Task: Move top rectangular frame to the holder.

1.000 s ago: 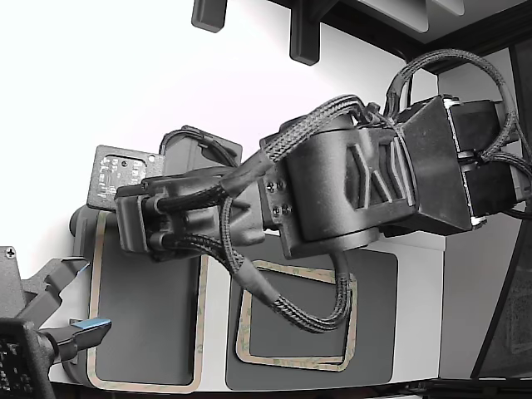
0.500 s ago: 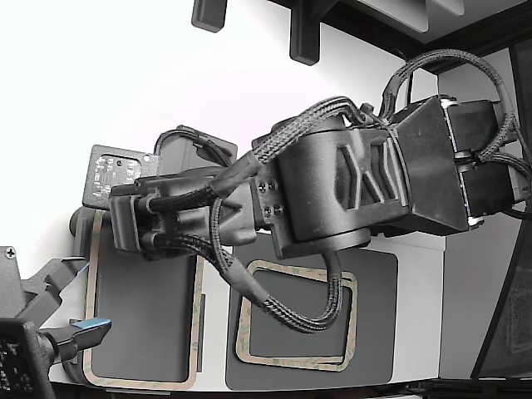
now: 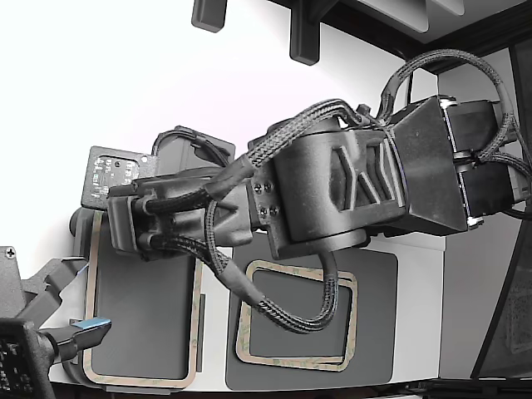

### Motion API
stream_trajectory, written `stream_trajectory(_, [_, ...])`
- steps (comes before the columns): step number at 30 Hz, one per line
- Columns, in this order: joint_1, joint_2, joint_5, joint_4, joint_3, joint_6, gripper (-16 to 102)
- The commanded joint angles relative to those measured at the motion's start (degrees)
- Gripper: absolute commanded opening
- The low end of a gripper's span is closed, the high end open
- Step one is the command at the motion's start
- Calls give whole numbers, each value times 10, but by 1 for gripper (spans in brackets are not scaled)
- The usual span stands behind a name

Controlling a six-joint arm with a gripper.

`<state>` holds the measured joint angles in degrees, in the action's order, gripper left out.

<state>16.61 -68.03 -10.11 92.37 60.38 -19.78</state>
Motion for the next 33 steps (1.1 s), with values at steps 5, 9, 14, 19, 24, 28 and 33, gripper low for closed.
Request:
stream_trajectory(5, [-7,-13,-3,-8,-5,1,-11])
stream_trajectory(9, [-5,-13,-2,-9,-2,2,-11])
stream_trajectory(14, [-5,-13,-2,-9,-1,2,-11])
stream_trajectory(19, [-4,-13,-2,-13,1,1,-11])
stream_trajectory(24, [-3,-13,-3,-12,0,0,-10])
stream_trajectory(28, [-2,-15,-4,-11,-1,0,2])
stream_trajectory(33, [-1,-15,-3,-13,1,4,13])
